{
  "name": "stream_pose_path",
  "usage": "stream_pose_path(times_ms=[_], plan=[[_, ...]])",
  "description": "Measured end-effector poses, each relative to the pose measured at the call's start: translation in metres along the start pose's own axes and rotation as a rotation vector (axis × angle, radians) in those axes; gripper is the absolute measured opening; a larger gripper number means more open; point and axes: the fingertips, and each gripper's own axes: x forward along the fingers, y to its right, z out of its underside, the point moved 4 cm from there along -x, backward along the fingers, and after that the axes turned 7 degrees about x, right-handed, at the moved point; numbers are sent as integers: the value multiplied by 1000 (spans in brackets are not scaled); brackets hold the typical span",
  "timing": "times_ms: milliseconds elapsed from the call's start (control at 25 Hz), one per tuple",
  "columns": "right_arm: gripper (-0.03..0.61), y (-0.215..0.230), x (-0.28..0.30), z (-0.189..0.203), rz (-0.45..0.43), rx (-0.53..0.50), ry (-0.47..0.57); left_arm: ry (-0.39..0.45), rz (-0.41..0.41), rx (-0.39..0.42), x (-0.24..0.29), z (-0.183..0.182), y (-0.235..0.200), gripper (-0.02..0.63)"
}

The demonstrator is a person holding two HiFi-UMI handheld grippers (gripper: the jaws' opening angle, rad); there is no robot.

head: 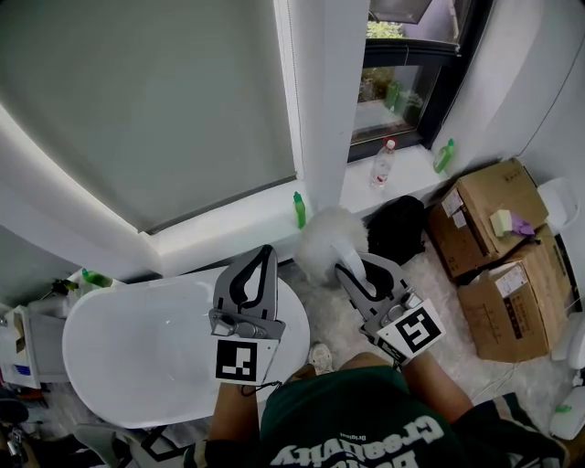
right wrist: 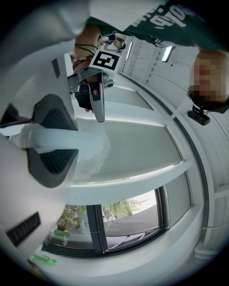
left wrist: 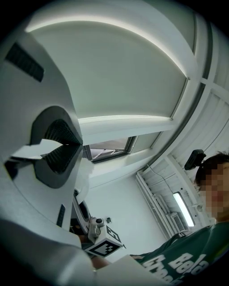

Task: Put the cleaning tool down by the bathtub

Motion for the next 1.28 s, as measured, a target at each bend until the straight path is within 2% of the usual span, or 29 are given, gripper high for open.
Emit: stream_pose_path(times_ms=[360,600,760,1280], plan=[[94,6,6,3,2,-13,-21,6,-24,5,2,2,-11,6],[94,11,6,0,-31,23,-4,5,-34,17,9,-2,-7,6],[94,18,11,-3,-86,21,18,-5,-51,21,18,-3,-6,6],[94,82,48,-9,-256,29,-22,-60,-256,44,66,-15,-1,6]])
